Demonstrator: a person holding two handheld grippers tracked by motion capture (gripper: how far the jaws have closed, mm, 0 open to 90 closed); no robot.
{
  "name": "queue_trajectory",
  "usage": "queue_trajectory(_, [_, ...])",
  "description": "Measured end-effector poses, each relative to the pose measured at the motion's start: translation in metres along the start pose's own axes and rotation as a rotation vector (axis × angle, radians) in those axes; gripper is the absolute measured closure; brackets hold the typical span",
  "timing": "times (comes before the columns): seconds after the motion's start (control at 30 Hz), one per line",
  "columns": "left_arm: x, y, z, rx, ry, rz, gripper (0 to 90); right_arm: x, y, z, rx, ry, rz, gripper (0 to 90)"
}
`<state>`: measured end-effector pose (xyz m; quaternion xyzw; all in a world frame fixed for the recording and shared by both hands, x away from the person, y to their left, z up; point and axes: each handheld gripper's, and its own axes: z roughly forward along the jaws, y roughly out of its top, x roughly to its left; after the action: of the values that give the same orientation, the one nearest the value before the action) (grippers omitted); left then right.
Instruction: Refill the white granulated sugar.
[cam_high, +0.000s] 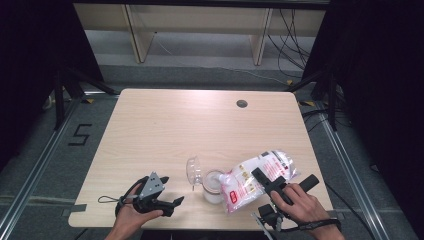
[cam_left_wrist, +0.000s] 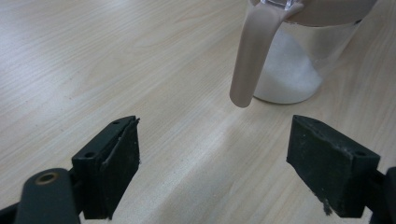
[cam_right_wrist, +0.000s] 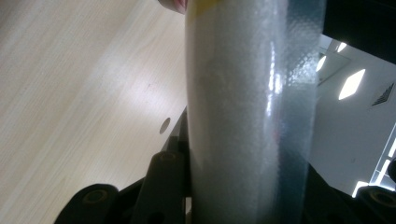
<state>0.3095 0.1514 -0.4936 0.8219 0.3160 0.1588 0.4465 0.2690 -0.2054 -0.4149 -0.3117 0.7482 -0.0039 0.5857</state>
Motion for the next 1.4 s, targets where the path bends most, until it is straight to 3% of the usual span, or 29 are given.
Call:
queue_trajectory(0.1, [0.0010, 0.0002, -0.0010, 0.011, 0.000, 0.012, 16.8, -0.0020, 0.0004, 0.0017, -0.015, -0.005, -0.031, 74.4])
queue_trajectory(0.13, [-0.0004, -0.0001, -0.0001, -0.002, 0.000, -0.005, 16.7, -0.0003, 0.0003, 0.0000, -0.001, 0.001, -0.002, 74.4])
queue_trajectory(0.2, [-0.0005, 0.0000, -0.0002, -0.001, -0.001, -0.004, 16.7, -0.0003, 0.0001, -0.0005, -0.003, -0.001, 0.002, 74.4])
queue_trajectory(1.2, [-0.0009, 0.0001, -0.0001, 0.001, 0.006, 0.006, 16.7, -0.0056, 0.0042, -0.0016, -0.010, -0.011, -0.051, 74.7])
queue_trajectory(1.4, [0.0001, 0.0004, -0.0001, 0.002, 0.006, 0.023, 16.7, -0.0041, 0.0048, -0.0023, -0.002, -0.010, -0.032, 74.8])
